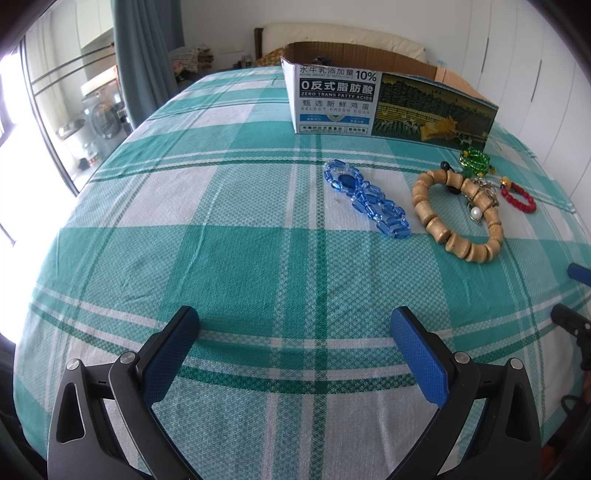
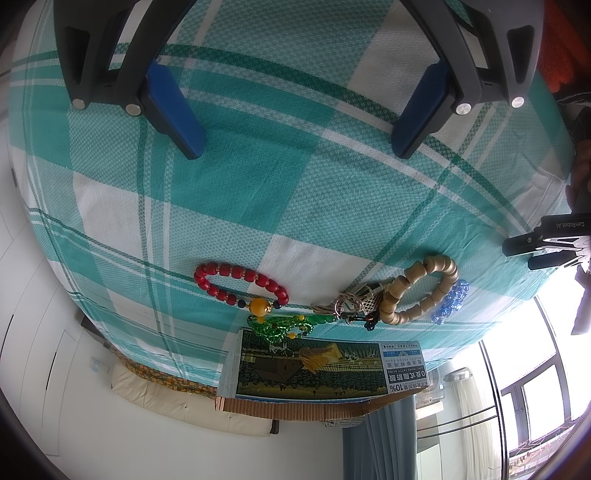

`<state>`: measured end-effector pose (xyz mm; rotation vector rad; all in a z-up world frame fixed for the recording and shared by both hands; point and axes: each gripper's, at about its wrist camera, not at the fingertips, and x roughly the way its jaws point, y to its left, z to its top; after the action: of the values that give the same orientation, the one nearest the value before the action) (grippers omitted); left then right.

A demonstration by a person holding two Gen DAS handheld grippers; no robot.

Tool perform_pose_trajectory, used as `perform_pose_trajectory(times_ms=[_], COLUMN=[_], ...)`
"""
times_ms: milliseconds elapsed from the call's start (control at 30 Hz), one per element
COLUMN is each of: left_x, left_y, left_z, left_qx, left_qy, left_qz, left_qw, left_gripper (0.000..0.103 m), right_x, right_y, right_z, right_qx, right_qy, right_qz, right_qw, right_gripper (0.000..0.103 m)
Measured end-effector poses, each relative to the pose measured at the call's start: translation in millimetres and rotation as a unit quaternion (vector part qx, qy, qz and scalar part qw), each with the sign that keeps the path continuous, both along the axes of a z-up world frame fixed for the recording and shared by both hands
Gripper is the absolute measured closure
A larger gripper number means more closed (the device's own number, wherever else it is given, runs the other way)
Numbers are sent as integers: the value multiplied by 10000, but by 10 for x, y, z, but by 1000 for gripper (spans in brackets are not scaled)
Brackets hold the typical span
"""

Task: Organize jewelry

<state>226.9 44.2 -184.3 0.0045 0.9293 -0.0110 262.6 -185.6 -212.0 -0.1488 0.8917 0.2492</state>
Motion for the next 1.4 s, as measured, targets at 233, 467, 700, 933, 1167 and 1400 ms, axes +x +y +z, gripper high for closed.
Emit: perform_pose_trajectory(times_ms=[233, 467, 700, 933, 1167, 1400], left_x=[0, -2, -1, 27, 204, 759], left_y=[0, 1, 4, -6, -14, -167], left_z=[0, 0, -1, 8, 160, 318], left_qx=[-1, -2, -11, -25, -226, -182], left_qy=[-2, -3, 5, 42, 128, -143], left_qz=[0, 0, -6, -48, -142, -51], left_qw=[10000, 10000, 10000, 10000, 9996, 9997], left_gripper=[0, 0, 0, 0, 1, 1], right_x=[-2, -4, -4, -4, -3, -4], right_y=[-1, 1, -1, 1, 1, 1], right_z=[0, 0, 0, 0, 1, 4], right_qx=[0, 0, 5, 2, 3, 11], right_qy=[0, 0, -3, -1, -3, 6], right_qz=[1, 1, -6, -3, -4, 7], right_qw=[10000, 10000, 10000, 10000, 10000, 10000], right_gripper=[0, 0, 0, 0, 0, 0])
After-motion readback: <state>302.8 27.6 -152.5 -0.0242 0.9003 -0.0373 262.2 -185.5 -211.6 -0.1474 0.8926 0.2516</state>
